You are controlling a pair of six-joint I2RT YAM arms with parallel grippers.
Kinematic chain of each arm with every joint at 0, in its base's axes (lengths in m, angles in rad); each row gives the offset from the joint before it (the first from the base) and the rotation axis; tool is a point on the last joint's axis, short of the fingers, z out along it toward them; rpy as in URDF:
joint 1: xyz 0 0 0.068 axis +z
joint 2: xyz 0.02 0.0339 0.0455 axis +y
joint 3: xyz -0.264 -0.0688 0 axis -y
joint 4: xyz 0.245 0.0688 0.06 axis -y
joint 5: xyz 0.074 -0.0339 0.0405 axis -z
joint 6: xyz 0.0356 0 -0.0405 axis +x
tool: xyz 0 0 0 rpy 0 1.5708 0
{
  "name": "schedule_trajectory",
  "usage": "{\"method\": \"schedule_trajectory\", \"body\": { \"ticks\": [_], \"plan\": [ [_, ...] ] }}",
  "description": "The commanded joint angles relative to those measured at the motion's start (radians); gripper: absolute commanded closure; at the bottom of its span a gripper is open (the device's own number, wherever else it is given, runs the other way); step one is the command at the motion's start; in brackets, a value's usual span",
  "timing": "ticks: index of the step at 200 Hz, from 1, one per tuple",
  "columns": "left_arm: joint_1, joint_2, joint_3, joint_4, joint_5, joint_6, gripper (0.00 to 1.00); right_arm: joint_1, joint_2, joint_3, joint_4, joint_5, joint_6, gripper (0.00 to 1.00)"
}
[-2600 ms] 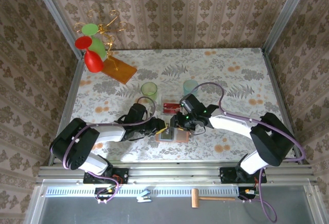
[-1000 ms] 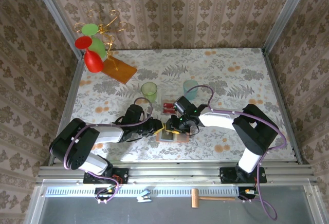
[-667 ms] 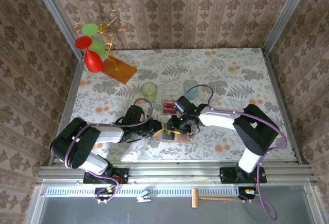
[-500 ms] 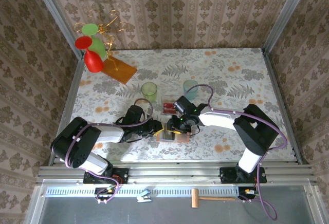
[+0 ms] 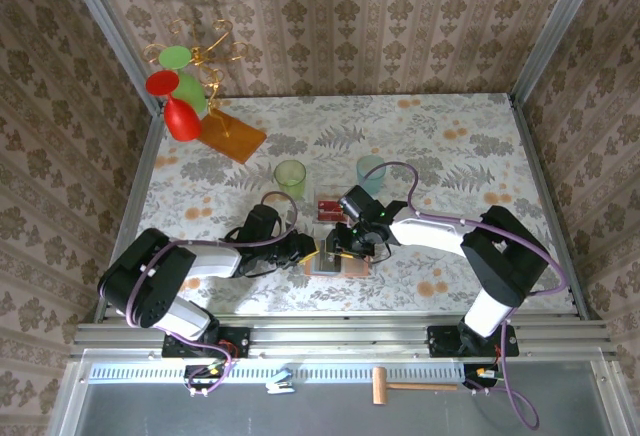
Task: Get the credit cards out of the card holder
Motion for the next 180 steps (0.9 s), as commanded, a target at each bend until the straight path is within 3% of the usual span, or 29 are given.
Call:
{"method": "schedule_trajectory", "body": {
  "ticks": [1,108,180],
  "plan": [
    [0.006,-0.024,0.044,-0.045,0.025,0.037,0.79,-0.001,-0.036,-0.010,0.015,0.002,0.007,0.64],
    [0.007,0.046,0.053,-0.044,0.082,0.060,0.81,-0.001,0.017,-0.028,0.069,-0.046,0.030,0.65],
    [0.014,0.061,0.030,-0.041,0.082,0.064,0.82,0.000,0.033,-0.039,0.038,-0.014,0.017,0.65]
  ]
}}
